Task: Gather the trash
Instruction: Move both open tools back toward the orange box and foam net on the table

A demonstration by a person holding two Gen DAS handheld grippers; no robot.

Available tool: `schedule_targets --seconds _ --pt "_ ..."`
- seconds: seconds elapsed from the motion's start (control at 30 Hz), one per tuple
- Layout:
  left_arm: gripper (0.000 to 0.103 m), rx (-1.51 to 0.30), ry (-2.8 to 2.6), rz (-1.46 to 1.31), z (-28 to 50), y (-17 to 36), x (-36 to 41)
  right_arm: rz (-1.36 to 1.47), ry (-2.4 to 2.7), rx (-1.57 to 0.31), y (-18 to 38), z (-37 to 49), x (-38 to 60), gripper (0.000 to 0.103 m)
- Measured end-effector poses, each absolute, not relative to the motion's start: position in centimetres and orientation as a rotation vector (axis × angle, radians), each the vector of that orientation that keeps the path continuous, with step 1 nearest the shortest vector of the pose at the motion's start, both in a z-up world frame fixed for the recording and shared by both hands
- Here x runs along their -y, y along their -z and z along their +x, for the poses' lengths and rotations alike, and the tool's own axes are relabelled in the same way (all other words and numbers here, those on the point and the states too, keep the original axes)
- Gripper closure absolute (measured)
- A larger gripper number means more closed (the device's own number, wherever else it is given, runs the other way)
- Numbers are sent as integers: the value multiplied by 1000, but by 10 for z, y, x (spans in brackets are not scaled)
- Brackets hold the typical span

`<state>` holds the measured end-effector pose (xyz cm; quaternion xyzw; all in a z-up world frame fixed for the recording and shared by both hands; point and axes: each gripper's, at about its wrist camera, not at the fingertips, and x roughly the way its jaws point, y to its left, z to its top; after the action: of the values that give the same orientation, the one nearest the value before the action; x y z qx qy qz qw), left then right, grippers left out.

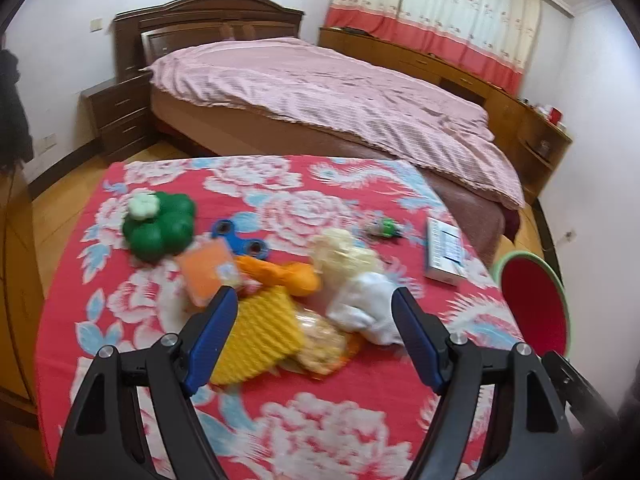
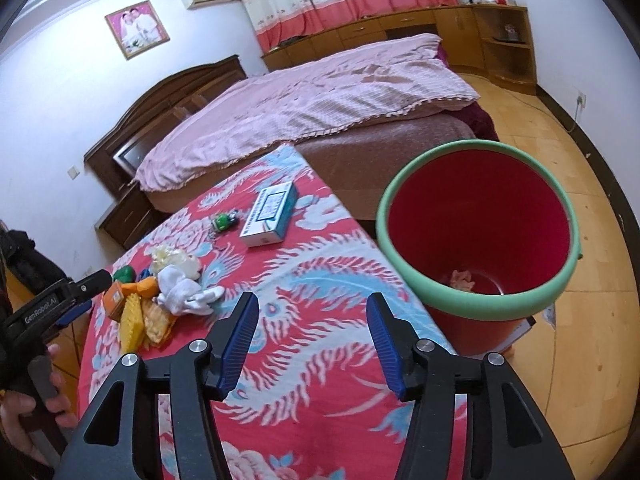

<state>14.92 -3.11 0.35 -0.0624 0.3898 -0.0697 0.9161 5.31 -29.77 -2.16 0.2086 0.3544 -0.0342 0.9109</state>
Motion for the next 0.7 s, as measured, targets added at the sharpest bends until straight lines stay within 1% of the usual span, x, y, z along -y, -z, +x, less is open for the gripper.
schedule_targets --seconds 0.27,0.7 --pt "24 -814 39 -154 170 9 -9 402 53 -763 25 69 279 43" --pt "24 -884 -34 -228 207 42 -32 374 41 -812 36 88 263 43"
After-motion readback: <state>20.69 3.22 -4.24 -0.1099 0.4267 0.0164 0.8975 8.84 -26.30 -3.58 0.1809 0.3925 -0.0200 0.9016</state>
